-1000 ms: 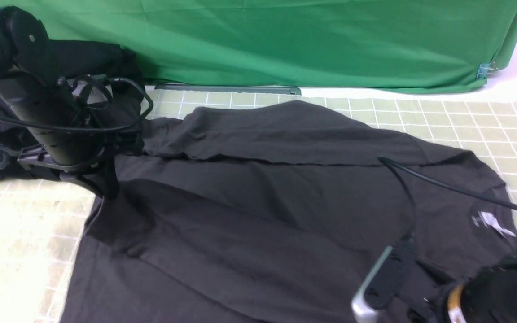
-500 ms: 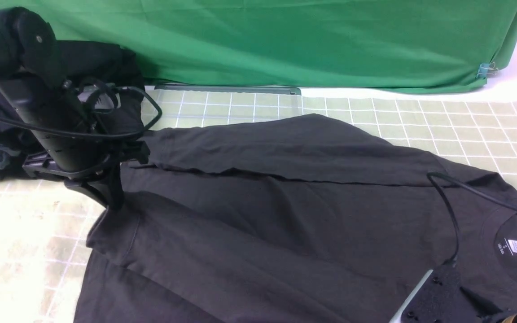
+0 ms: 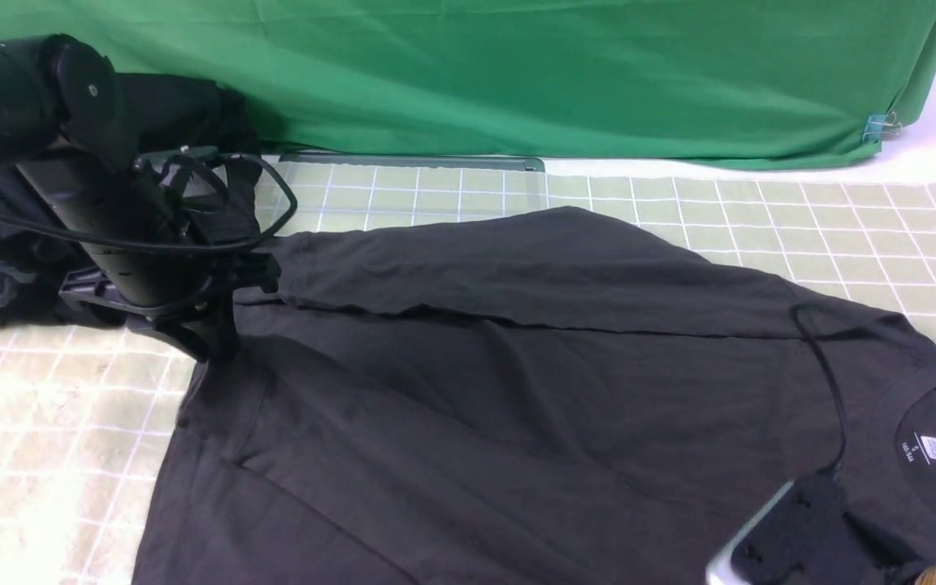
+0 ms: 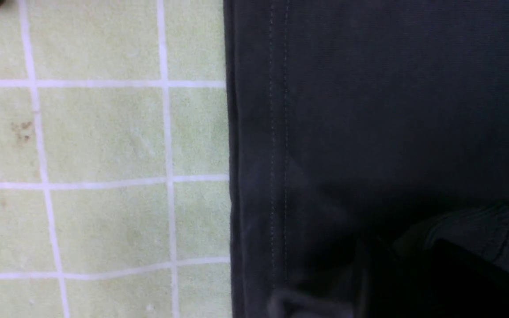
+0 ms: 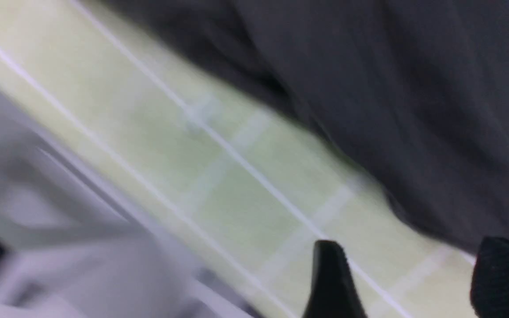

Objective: Fold a long-sleeved shirt over a green coffee tablecloth.
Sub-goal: 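Fold the left side of the black T-shirt inward over its body, then grab the top left corner of the dark shirt with the left gripper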

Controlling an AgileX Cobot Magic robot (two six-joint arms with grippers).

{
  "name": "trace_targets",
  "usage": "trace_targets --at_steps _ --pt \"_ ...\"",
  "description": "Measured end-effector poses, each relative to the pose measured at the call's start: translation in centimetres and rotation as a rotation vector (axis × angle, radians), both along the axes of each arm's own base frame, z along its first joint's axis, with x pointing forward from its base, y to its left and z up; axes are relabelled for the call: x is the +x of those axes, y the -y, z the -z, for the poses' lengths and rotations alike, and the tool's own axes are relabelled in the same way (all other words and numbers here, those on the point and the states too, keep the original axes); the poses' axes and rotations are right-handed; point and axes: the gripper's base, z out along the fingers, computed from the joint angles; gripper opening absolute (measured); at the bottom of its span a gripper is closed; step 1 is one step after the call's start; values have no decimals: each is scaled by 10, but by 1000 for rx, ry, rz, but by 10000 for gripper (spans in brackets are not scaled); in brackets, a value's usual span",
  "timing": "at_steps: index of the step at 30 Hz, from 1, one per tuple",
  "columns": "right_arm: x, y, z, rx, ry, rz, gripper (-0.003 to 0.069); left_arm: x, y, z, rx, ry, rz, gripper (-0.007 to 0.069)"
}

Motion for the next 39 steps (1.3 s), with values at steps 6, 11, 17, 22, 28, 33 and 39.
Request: trace_targets --at_steps 6,11,17,22,28,33,39 --pt "-6 -24 -10 133 20 -69 373 -4 -4 -5 42 -13 -18 408" --pt "-1 -38 13 47 -2 -136 371 -16 -4 -20 34 -38 -6 354" --pt "14 -42 42 -98 30 -178 366 -39 -2 -28 -12 -63 23 40" --pt "18 -43 54 -150 35 -204 204 -64 -2 -19 -45 -74 16 -5" --pt "16 -40 50 -165 18 -196 31 -86 -2 -6 -62 -121 18 -6" --pt "5 -29 29 -153 -7 -134 26 -96 -2 -15 -69 -81 23 -6" --pt "-6 -20 15 -141 -49 -88 26 -101 -3 -31 -77 -7 21 -6"
